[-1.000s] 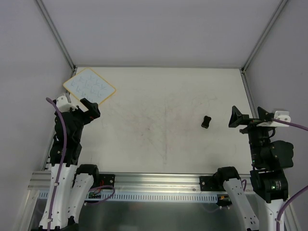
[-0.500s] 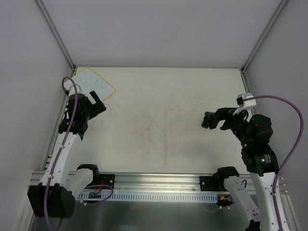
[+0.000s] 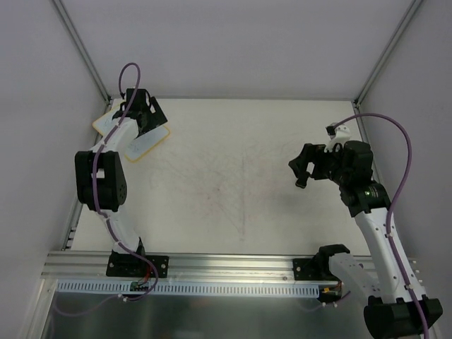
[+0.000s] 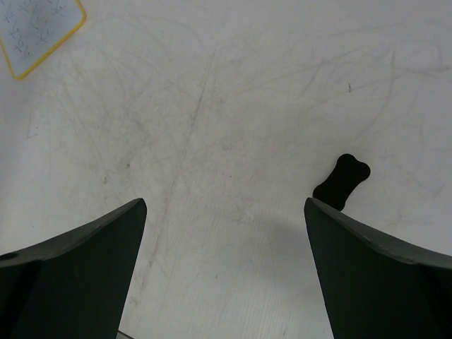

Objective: Erase the whiteboard

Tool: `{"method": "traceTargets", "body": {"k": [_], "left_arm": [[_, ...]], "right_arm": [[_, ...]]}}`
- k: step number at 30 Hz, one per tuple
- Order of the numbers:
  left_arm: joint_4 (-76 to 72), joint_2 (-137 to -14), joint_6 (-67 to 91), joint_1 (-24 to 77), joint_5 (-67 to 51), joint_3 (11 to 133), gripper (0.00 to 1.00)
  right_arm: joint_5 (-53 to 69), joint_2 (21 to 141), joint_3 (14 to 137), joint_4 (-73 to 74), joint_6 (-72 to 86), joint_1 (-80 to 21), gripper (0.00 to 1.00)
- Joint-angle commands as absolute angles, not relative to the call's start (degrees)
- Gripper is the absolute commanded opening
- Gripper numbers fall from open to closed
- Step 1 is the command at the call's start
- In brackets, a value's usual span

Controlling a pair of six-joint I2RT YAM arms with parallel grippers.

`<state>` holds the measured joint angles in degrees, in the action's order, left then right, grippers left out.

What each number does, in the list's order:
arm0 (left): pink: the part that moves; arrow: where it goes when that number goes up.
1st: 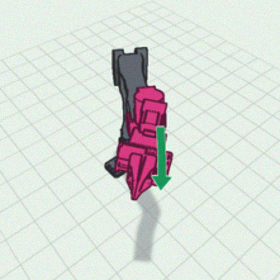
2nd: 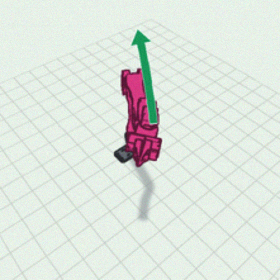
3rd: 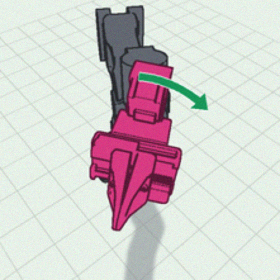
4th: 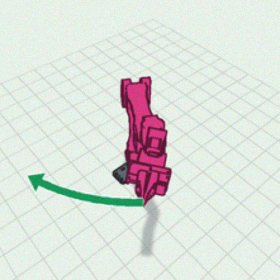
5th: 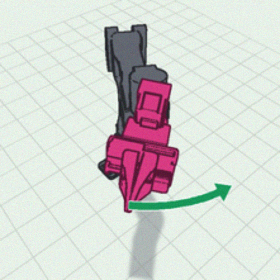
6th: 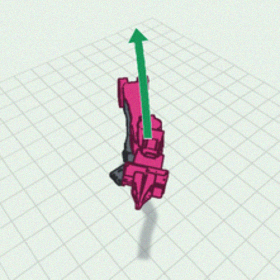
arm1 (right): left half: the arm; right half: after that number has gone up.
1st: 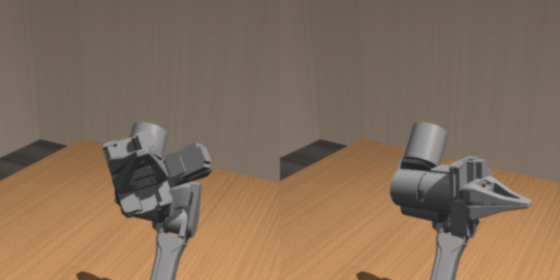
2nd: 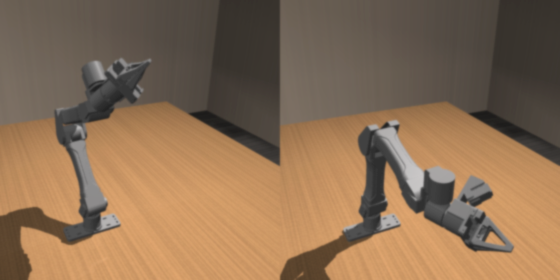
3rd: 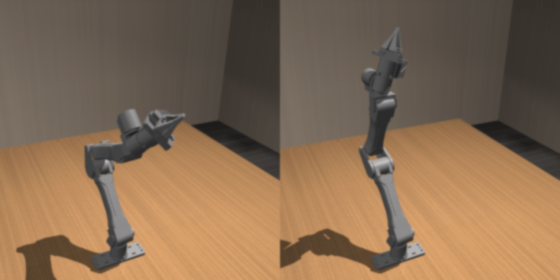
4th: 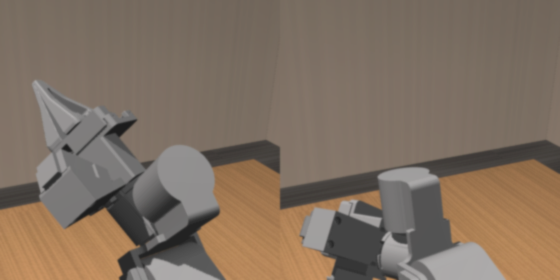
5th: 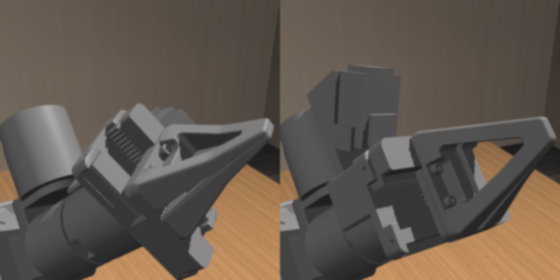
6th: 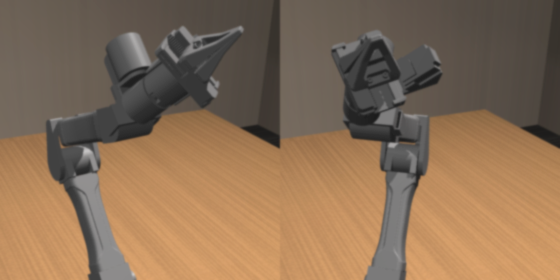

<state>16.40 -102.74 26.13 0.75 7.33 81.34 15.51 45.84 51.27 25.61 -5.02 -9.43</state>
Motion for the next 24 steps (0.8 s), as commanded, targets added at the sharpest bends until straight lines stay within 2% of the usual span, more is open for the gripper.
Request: {"method": "traceTargets", "body": {"k": [1, 5, 9, 24], "left_arm": [[16.6, -110.2, 25.5, 0.8, 5.0, 88.1, 0.93], [16.7, -117.1, 27.1, 0.8, 0.5, 94.1, 0.89], [16.7, -120.9, 28.5, 0.8, 0.2, 95.0, 0.87], [17.4, -124.5, 31.5, 1.0, -3.6, 93.1, 0.81]], "right_arm": [[17.1, 49.3, 55.1, 22.9, -3.4, -9.8, 0.99], [16.8, 51.2, 54.6, 22.1, -3.0, -9.8, 0.99], [17.1, 51.9, 54.0, 22.1, -2.2, -9.8, 0.99], [19.2, 51.3, 52.0, 22.1, -3.2, -9.8, 0.99]]}}
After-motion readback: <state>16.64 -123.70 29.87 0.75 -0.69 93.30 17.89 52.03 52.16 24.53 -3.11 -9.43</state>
